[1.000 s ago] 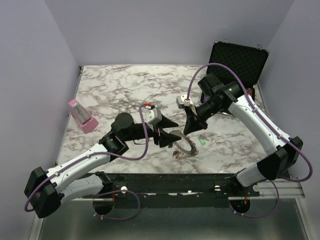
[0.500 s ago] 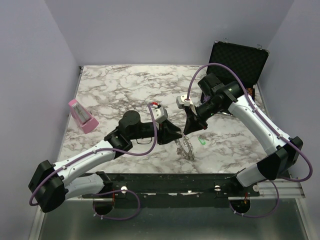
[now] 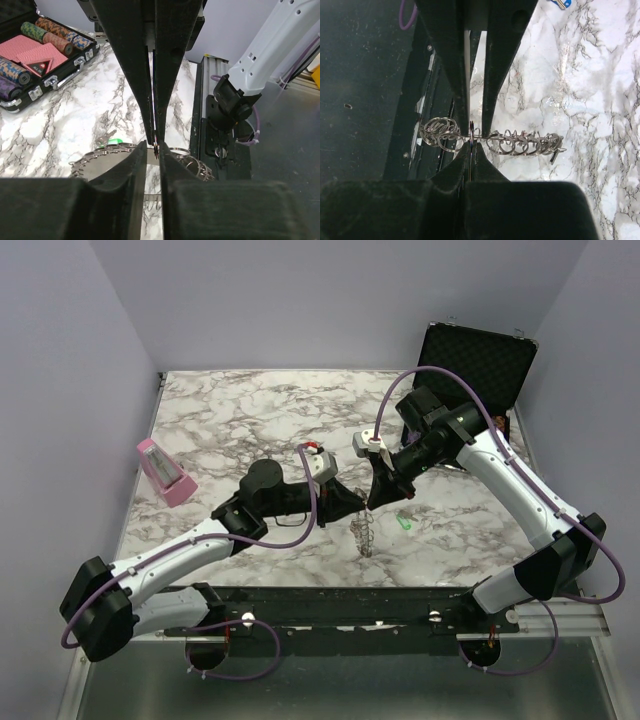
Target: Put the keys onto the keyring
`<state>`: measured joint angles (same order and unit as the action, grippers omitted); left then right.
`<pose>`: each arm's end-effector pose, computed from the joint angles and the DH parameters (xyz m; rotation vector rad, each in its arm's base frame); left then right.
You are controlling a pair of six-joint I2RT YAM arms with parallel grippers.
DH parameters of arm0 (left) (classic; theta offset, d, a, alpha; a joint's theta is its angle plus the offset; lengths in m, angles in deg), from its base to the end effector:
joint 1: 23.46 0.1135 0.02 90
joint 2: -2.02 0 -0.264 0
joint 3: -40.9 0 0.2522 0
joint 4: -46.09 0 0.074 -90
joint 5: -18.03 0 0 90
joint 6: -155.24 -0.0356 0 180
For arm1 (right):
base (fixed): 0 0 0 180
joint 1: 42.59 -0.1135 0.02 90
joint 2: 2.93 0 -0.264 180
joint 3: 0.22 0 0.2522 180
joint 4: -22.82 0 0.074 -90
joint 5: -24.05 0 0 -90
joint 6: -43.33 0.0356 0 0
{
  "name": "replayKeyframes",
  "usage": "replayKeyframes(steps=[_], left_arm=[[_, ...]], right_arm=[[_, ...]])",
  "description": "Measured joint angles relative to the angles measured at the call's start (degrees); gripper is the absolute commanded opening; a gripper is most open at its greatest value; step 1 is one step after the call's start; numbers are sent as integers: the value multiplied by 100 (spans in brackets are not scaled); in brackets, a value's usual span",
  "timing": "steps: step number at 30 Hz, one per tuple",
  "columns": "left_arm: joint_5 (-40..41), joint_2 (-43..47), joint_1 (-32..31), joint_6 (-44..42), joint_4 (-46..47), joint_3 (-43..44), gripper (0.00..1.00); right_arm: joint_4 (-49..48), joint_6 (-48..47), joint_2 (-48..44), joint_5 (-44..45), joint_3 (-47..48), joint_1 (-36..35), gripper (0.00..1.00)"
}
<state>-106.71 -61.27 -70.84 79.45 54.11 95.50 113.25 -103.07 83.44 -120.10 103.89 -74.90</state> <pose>0.1570 -0.2006 0.3100 0.9687 1.4490 -1.2901 0.2142 0.1696 0.3633 -1.8327 1.6042 1.1368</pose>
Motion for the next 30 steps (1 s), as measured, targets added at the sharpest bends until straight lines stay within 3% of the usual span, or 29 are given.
replayKeyframes(steps=[2, 4, 10, 11, 14, 16, 22, 30], left_arm=[[-2, -22, 0, 4, 0, 0, 7], [-9, -33, 0, 22, 0, 0, 1], [-26, -33, 2, 17, -4, 0, 0], [-26, -33, 2, 20, -4, 0, 0], [-20, -11, 2, 44, 118, -57, 0], [74, 85, 0, 94, 470, -275, 0], [326, 516, 0, 437, 2514, -1694, 0], [254, 529, 0, 577, 4291, -2070, 0]], right_arm=[[0, 0, 0, 0, 0, 0, 1], [-2, 0, 0, 2, 0, 2, 1], [0, -2, 31, 0, 0, 2, 4], [0, 0, 33, -2, 0, 2, 11], [0, 37, 33, -68, 2, 2, 45], [4, 98, 31, -166, 2, 0, 54], [-9, 96, -107, -568, 4, 94, 57], [-26, -522, -737, -1451, -345, 286, 55]])
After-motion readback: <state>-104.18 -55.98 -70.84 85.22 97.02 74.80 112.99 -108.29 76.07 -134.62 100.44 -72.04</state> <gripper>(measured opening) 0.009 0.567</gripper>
